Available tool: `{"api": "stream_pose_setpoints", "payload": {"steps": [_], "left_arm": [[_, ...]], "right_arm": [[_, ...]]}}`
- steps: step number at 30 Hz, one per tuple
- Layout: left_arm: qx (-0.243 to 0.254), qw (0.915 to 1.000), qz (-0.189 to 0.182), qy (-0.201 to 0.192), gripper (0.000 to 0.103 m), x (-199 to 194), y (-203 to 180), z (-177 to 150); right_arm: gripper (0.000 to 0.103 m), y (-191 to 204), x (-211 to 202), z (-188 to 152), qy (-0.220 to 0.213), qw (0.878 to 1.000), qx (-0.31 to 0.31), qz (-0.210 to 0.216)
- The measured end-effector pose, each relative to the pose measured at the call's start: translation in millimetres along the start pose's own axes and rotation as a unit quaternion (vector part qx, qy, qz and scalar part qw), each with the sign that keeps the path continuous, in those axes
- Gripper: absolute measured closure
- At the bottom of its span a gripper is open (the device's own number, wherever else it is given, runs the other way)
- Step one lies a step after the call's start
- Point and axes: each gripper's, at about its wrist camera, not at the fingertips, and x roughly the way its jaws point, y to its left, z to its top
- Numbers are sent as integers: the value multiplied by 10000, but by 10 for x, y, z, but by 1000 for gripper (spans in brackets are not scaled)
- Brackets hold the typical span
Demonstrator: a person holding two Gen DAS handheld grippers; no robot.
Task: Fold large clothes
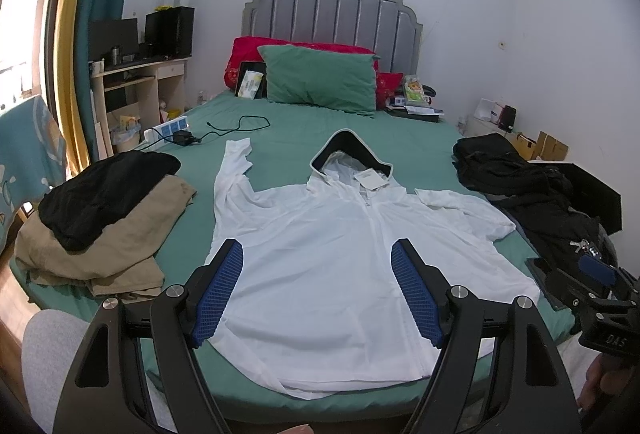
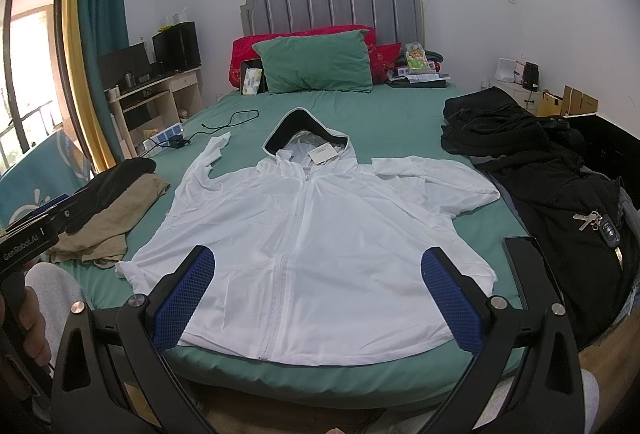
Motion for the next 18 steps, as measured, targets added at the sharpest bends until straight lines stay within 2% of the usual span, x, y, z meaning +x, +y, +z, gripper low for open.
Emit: {"api": "stream_pose_setpoints", "payload": {"steps": [12, 18], "left_arm": [[18, 10000, -13, 5, 23, -1, -22, -17], [18, 9997, -239, 54, 24, 36, -30, -35]], "right_arm": [[1, -2, 3, -11, 22, 10000, -5, -2], [1, 8, 17, -40, 52, 10000, -7, -19]]}}
